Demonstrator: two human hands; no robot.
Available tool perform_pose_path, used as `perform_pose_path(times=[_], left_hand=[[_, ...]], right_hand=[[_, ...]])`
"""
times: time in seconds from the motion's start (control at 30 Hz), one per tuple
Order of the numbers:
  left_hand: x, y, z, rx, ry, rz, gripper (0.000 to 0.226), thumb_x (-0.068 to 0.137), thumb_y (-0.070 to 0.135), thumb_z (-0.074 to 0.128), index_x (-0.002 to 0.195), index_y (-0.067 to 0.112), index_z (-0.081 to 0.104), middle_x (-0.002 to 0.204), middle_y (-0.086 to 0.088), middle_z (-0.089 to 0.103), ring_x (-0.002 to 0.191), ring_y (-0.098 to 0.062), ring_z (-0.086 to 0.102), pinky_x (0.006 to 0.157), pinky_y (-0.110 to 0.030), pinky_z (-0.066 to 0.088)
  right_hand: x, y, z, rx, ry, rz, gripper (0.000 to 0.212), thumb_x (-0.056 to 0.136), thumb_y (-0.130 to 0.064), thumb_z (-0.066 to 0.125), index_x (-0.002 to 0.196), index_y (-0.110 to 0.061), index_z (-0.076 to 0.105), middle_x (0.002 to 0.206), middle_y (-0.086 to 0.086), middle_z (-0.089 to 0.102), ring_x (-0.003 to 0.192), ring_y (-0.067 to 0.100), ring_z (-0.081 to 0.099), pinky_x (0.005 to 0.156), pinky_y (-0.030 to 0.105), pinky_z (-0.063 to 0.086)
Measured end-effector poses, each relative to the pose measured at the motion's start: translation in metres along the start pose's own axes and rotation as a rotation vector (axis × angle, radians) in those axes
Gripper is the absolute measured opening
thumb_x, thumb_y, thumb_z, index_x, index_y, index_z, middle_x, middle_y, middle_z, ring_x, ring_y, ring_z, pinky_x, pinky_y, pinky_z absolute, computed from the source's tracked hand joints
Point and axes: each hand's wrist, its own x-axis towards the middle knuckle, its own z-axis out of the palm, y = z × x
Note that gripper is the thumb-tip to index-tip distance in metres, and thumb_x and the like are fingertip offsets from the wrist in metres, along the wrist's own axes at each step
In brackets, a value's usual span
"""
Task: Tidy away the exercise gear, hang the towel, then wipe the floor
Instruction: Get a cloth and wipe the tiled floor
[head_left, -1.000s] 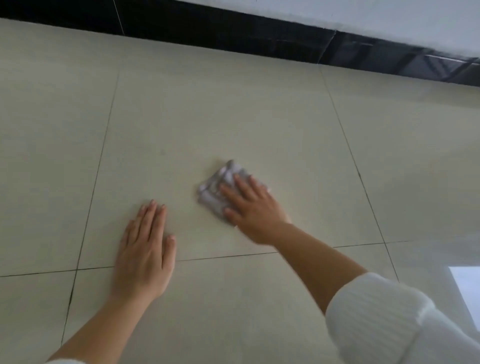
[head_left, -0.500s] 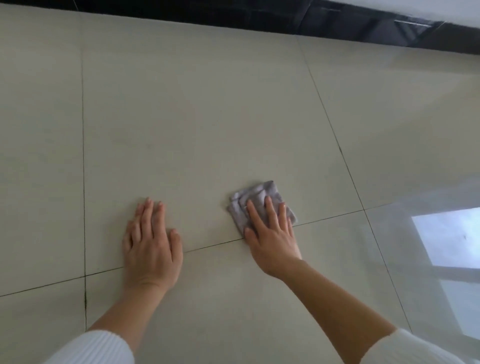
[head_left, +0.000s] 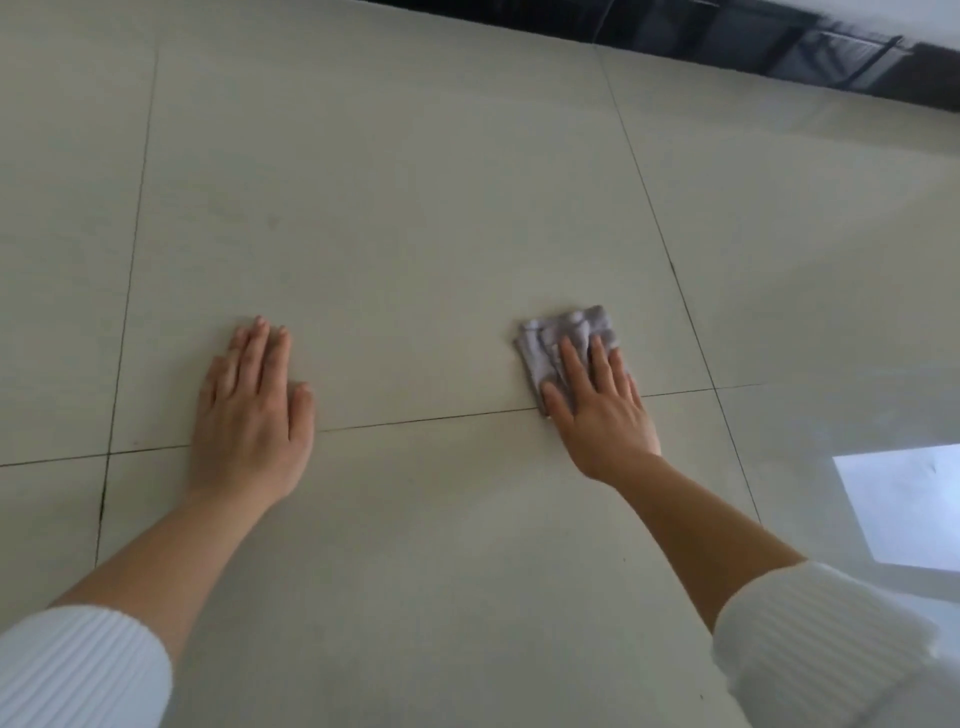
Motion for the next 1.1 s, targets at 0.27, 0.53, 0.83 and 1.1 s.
perform_pose_path(times=[0.27, 0.53, 0.83, 1.1], left_hand=[[-0.042, 0.009, -0.005, 0.031, -0.148, -0.077, 0.065, 0.092, 0.039, 0.018, 0.149, 0.007, 0.018, 0.158, -0.011, 0.010, 0.147, -0.027, 0.005, 0.116, -0.045, 0.008], [-0.048, 0.023, -0.011, 0.015, -0.198, -0.167, 0.059, 0.099, 0.029, 0.032, 0.151, 0.011, 0.012, 0.160, -0.007, 0.002, 0.147, -0.025, -0.002, 0.117, -0.042, 0.003], [-0.044, 0.049, -0.024, 0.059, -0.264, -0.274, 0.059, 0.098, 0.022, 0.030, 0.150, 0.006, 0.008, 0.159, -0.011, -0.001, 0.146, -0.027, -0.001, 0.117, -0.042, 0.003], [-0.050, 0.056, -0.025, 0.116, -0.268, -0.298, 0.060, 0.097, 0.022, 0.027, 0.150, 0.004, 0.005, 0.159, -0.014, -0.001, 0.146, -0.028, -0.001, 0.118, -0.042, 0.002]], right_hand=[[-0.059, 0.006, 0.025, 0.341, 0.187, 0.499, 0.057, 0.099, -0.045, 0.026, 0.152, -0.028, 0.014, 0.161, 0.003, 0.005, 0.147, 0.027, -0.003, 0.119, 0.042, -0.003], [-0.122, -0.094, 0.052, 0.301, 0.090, -0.077, 0.051, 0.101, -0.044, 0.022, 0.151, -0.036, 0.013, 0.159, -0.012, -0.005, 0.145, 0.023, -0.020, 0.119, 0.039, -0.011], [-0.091, -0.055, 0.026, 0.069, -0.059, -0.250, 0.059, 0.100, -0.047, 0.022, 0.151, -0.034, -0.004, 0.160, -0.007, -0.012, 0.145, 0.020, -0.019, 0.115, 0.035, -0.013], [-0.072, 0.064, 0.006, 0.174, -0.095, 0.458, 0.064, 0.099, -0.048, 0.015, 0.152, -0.021, -0.009, 0.160, 0.008, -0.011, 0.147, 0.032, -0.008, 0.119, 0.045, -0.004]])
